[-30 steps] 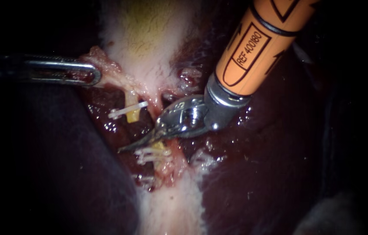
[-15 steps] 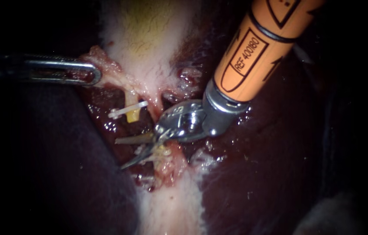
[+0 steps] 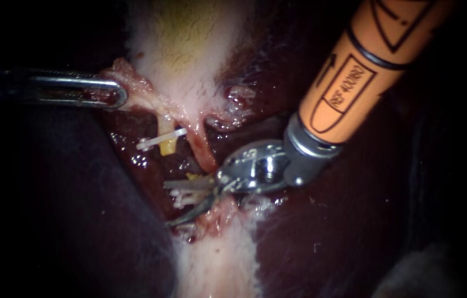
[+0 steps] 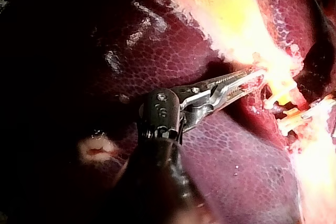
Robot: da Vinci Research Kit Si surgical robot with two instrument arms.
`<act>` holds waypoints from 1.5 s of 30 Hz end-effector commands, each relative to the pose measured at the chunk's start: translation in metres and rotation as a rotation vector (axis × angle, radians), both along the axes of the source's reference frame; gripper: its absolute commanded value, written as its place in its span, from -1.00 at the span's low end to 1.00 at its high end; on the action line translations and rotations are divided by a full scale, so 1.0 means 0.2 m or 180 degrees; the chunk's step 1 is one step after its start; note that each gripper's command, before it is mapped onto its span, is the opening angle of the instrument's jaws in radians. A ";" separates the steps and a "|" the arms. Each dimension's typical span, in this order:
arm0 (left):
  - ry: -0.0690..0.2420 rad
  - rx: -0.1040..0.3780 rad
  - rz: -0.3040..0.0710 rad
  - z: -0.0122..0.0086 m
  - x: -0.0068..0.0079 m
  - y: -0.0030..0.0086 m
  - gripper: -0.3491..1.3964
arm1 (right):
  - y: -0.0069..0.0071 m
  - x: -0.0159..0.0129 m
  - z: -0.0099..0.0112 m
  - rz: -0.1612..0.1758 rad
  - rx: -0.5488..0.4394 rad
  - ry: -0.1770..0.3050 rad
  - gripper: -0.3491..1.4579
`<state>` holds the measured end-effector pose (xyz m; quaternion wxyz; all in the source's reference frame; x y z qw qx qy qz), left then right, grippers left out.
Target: Go back from the cut left tube
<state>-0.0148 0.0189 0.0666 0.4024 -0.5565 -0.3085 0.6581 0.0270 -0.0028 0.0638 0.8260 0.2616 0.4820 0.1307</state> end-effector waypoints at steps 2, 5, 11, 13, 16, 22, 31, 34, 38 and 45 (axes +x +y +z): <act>-0.0001 0.0000 0.0003 0.000 0.000 0.000 -1.00 | 0.001 -0.005 -0.004 0.0033 -0.0142 -0.0006 0.97; -0.0003 0.0000 0.0006 0.001 0.001 0.000 -1.00 | 0.003 -0.015 -0.010 0.0086 -0.0347 -0.0029 0.97; -0.0004 0.0000 0.0009 0.001 0.002 0.000 -1.00 | 0.004 -0.035 -0.018 -0.0016 -0.0593 -0.0232 0.99; -0.0005 0.0000 0.0009 0.001 0.002 0.000 -1.00 | 0.004 -0.041 -0.020 -0.0097 -0.0663 -0.0353 0.99; -0.0005 0.0000 0.0009 0.001 0.002 0.000 -1.00 | 0.006 -0.048 -0.022 -0.0133 -0.0733 -0.0452 0.99; -0.0005 0.0000 0.0009 0.001 0.002 0.000 -1.00 | 0.012 -0.057 -0.027 -0.0064 -0.0764 -0.0515 0.99; -0.0005 0.0000 0.0010 0.001 0.002 0.000 -1.00 | 0.019 -0.069 -0.032 0.0012 -0.0801 -0.0595 0.99; -0.0005 0.0000 0.0010 0.001 0.002 0.000 -1.00 | 0.020 -0.070 -0.032 0.0019 -0.0802 -0.0604 0.99; -0.0006 0.0000 0.0010 0.001 0.002 0.000 -1.00 | 0.020 -0.073 -0.031 0.0019 -0.0802 -0.0604 0.99; -0.0004 -0.0001 0.0008 0.003 0.000 0.001 -1.00 | 0.020 -0.073 -0.031 0.0019 -0.0802 -0.0604 0.99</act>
